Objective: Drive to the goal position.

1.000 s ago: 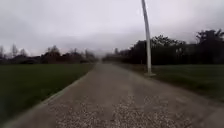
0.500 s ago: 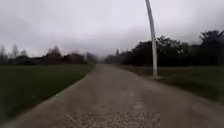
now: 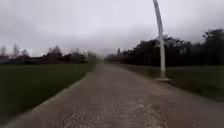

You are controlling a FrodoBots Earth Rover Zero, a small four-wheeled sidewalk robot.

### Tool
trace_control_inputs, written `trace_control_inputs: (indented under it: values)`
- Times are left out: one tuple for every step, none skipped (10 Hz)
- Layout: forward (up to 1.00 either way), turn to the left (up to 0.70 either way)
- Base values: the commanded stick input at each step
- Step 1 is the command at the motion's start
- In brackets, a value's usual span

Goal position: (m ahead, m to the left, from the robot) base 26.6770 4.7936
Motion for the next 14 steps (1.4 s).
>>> trace_control_inputs:
  values:
    - [0.85, 0.0]
    - [0.85, 0.0]
    - [0.85, 0.0]
    - [0.85, 0.0]
    - [0.85, 0.0]
    - [0.85, 0.0]
    - [0.85, 0.0]
    - [0.85, 0.0]
    - [0.85, 0.0]
    - [0.85, 0.0]
    - [0.85, 0.0]
    - [0.85, 0.0]
    - [0.85, 0.0]
    - [0.85, 0.0]
